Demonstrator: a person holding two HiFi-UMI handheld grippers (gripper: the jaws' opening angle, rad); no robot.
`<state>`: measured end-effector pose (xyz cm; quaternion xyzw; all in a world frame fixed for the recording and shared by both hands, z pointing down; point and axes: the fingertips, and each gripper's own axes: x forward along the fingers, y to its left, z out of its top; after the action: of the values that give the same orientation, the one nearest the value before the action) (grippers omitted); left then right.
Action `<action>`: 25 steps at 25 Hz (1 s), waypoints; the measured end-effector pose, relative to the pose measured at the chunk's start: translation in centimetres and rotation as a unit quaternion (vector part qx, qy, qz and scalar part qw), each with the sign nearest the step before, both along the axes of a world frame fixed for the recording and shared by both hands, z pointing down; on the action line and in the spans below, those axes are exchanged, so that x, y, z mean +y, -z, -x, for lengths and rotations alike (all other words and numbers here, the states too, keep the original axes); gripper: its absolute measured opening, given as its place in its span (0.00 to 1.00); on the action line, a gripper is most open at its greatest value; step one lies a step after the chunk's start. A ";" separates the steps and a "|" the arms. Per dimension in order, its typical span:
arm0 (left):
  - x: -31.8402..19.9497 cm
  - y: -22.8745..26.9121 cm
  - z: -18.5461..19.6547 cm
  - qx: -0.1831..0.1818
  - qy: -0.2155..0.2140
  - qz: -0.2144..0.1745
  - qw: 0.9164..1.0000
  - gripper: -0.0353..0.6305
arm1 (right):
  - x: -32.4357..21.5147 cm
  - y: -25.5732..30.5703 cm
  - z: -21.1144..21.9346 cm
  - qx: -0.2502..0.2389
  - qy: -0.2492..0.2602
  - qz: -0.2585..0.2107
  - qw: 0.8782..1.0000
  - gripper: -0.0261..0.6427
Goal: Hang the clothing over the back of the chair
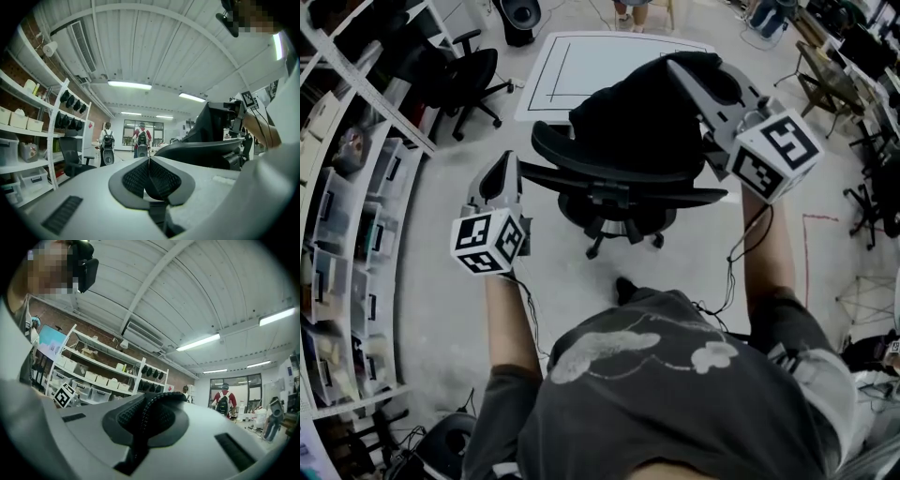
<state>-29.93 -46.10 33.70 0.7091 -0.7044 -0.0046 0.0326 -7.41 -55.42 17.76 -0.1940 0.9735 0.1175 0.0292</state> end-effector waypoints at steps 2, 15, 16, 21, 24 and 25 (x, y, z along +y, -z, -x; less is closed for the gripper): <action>1.4 0.3 -0.1 0.000 -0.004 -0.006 1.000 0.06 | 2.1 0.7 -0.2 -0.008 -0.001 -0.007 1.000 0.03; 11.6 0.6 -2.6 -0.001 -0.065 -0.029 0.998 0.06 | 16.3 -0.6 0.2 0.021 -0.031 -0.071 0.997 0.03; 12.6 0.6 -3.0 -0.001 -0.069 -0.029 0.997 0.06 | 17.8 -0.7 0.2 0.021 -0.029 -0.080 0.996 0.03; 17.6 1.2 -3.0 0.011 -0.084 -0.035 0.996 0.06 | 23.9 0.0 0.4 0.008 -0.036 -0.097 0.995 0.03; 20.1 1.2 -2.7 0.011 -0.097 -0.033 0.995 0.06 | 26.6 -0.2 0.4 0.005 -0.052 -0.093 0.994 0.03; 20.9 1.1 -2.8 0.010 -0.102 -0.032 0.994 0.06 | 27.2 -0.5 0.3 0.004 -0.060 -0.088 0.994 0.03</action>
<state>-27.11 -25.23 32.57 0.7776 -0.6278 -0.0308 0.0168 -7.75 -28.20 18.28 -0.2479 0.9463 0.2046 0.0353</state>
